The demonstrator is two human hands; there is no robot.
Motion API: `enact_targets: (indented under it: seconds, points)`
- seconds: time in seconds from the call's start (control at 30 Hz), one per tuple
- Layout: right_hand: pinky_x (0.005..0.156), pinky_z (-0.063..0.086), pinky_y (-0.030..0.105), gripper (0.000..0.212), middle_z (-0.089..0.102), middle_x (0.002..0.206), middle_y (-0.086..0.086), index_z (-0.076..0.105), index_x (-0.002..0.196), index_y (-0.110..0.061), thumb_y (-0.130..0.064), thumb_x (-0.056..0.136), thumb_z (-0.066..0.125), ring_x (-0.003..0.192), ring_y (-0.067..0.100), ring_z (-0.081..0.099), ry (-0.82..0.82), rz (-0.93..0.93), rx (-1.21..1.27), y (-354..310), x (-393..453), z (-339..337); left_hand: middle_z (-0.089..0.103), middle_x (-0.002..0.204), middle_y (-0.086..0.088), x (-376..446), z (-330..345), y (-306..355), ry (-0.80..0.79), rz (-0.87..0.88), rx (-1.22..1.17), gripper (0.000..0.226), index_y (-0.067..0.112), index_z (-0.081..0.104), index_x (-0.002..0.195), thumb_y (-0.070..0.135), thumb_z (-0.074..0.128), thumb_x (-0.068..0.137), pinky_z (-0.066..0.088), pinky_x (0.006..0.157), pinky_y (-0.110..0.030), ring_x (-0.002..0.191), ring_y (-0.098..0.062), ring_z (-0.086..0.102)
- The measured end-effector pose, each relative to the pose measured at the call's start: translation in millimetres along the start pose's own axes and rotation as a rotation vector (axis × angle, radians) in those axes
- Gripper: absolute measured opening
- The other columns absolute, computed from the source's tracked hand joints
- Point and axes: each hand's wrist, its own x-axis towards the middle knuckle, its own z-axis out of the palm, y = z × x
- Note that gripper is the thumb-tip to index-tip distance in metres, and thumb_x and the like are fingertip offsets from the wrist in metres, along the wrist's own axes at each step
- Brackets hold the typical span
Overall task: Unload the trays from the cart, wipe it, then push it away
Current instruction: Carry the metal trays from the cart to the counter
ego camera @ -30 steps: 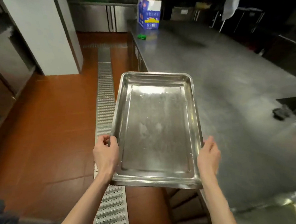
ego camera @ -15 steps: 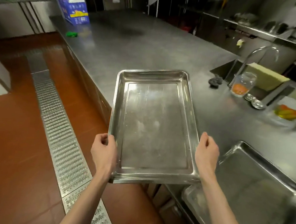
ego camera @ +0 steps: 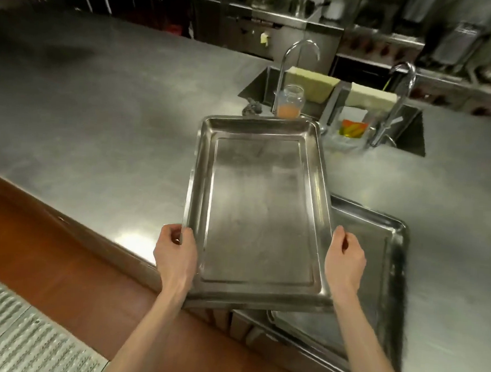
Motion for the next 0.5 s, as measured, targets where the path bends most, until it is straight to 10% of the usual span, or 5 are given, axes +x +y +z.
enact_targets:
  seconds: [0.13, 0.3, 0.5]
  points:
    - [0.054, 0.038, 0.013, 0.044, 0.055, 0.060, -0.003, 0.052, 0.070, -0.021, -0.039, 0.110, 0.045, 0.054, 0.000, 0.053, 0.114, 0.018, -0.018, 18.1, 0.0, -23.4, 0.067, 0.086, 0.008, -0.8, 32.5, 5.2, -0.127, 0.021, -0.007, 0.018, 0.035, 0.060, 0.089, 0.021, 0.056, 0.098, 0.042, 0.063, -0.007, 0.074, 0.008, 0.062]
    - [0.056, 0.040, 0.024, 0.043, 0.056, 0.062, 0.000, 0.057, 0.077, -0.017, -0.040, 0.110, 0.043, 0.055, 0.009, 0.051, 0.182, 0.057, -0.015, 45.8, -0.4, -60.6, 0.069, 0.090, -0.003, -17.3, 72.6, 0.4, -0.290, 0.029, -0.013, 0.012, 0.020, 0.067, 0.103, 0.021, 0.056, 0.098, 0.054, 0.078, -0.041, 0.085, -0.026, 0.067]
    - [0.051, 0.037, 0.015, 0.043, 0.047, 0.055, -0.011, 0.049, 0.069, -0.020, -0.034, 0.109, 0.045, 0.051, 0.001, 0.045, 0.276, 0.093, -0.007, 83.5, 2.2, -100.4, 0.069, 0.090, -0.006, -51.9, 117.8, -8.8, -0.407, 0.020, -0.012, 0.014, 0.017, 0.067, 0.103, 0.020, 0.054, 0.100, 0.050, 0.074, -0.032, 0.081, -0.019, 0.063]
